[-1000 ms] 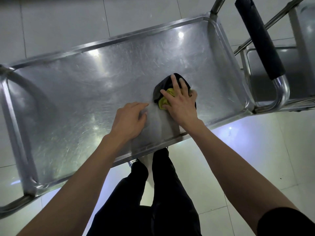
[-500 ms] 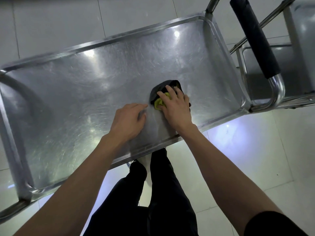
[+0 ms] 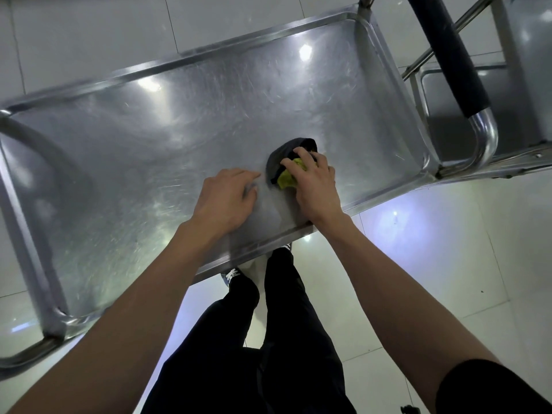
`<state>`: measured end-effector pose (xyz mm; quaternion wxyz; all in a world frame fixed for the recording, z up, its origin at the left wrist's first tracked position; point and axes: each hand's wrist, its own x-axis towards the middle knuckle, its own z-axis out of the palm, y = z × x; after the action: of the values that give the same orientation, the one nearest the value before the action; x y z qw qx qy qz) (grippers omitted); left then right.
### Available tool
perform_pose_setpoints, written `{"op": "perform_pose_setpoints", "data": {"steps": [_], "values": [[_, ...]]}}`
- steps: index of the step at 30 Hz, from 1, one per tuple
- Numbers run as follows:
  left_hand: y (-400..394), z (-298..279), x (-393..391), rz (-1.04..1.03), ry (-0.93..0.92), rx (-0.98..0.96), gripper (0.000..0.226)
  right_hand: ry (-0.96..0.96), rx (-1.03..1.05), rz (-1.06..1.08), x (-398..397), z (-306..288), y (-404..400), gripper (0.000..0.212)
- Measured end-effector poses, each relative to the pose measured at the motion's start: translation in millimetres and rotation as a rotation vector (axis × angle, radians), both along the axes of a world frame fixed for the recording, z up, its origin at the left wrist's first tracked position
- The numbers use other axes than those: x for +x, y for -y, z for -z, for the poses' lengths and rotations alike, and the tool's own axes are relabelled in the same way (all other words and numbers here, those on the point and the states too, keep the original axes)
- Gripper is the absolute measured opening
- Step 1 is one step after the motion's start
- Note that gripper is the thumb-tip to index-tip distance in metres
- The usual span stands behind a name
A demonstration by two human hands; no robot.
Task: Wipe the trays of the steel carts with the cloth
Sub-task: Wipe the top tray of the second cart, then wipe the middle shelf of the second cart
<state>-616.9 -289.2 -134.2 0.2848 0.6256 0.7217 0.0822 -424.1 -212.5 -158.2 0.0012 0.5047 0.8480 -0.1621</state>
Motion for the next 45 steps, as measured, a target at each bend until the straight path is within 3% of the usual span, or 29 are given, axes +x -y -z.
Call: {"op": "perform_pose_setpoints", "data": {"steps": [10, 21, 28, 35, 45], "values": [[30.6, -12.1, 6.6, -0.001, -0.040, 0.001, 0.042, -0.125, 0.089, 0.082, 0.3, -30.0, 39.8, 0.049], [118.2, -32.9, 101.3, -0.162, -0.253, -0.008, 0.045, -0.167, 0.064, -0.154, 77.1, -51.5, 111.5, 0.059], [198.1, -40.6, 165.9, -0.257, -0.256, -0.022, 0.048, -0.202, 0.082, -0.248, 133.3, -57.5, 160.3, 0.058], [256.3, -0.4, 176.1, -0.299, -0.240, -0.140, 0.049, -0.148, -0.028, -0.270, 145.5, -9.6, 206.2, 0.058], [294.7, 122.5, 125.0, -0.331, -0.142, -0.173, 0.049, -0.099, -0.100, -0.253, 114.3, 122.4, 231.5, 0.059]]}}
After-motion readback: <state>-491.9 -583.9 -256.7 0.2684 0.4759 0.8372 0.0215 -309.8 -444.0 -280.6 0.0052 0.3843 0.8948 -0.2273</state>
